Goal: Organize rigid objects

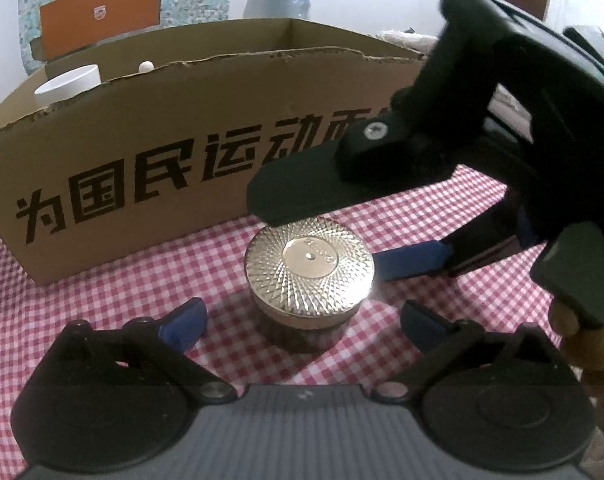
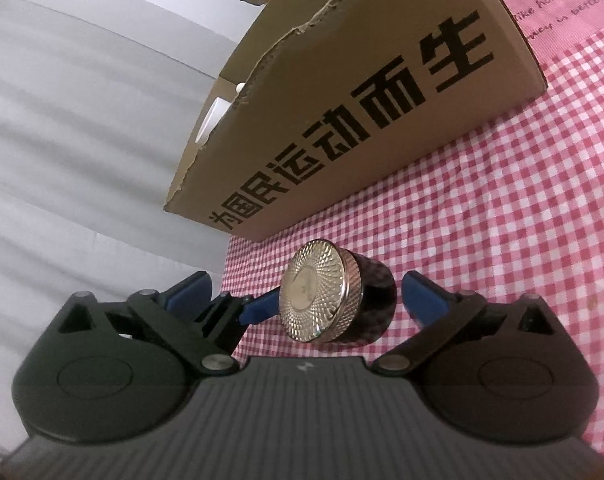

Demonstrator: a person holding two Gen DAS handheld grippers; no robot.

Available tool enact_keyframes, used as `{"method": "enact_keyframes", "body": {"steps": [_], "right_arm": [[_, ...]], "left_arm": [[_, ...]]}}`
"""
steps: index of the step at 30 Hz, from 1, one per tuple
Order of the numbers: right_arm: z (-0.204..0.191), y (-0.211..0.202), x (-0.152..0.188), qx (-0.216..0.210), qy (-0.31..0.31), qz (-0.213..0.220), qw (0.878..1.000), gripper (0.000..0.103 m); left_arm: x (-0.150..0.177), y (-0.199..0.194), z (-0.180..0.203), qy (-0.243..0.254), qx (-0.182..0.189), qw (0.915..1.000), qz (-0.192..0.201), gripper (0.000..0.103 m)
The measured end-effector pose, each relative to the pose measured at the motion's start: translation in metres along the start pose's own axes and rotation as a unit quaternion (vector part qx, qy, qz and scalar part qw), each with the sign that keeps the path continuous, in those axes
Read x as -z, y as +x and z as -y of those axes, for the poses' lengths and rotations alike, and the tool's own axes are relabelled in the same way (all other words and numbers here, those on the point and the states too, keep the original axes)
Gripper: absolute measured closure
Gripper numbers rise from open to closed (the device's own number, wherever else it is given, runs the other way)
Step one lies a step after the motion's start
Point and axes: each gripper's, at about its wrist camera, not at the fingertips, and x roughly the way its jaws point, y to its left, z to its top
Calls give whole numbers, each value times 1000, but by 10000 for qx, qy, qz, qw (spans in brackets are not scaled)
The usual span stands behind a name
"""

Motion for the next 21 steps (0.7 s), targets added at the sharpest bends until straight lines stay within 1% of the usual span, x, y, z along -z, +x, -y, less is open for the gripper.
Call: {"method": "enact_keyframes", "body": {"steps": [5,10,12,16,21], "right_arm": [[0,-5,2,-89,-55,107,9999,1],[3,-12,5,-236,-128,104,9996,1],[8,-17,3,-389,-54,98,9992,1],[24,-27,-2,-856,283,182,9958,1],[33,-37,-1,-1210,174,182,9923,2]], "left_arm": [[-3,0,1,-100,-55,9999,-47,0],[-4,6,16,74,-326,9994,-71,0],[-3,9,22,158,-455,9988,-104,0],[-4,13,29,43,-537,9985,-98,0],[-3,16,35,-98,-677,9976,-59,0]]}}
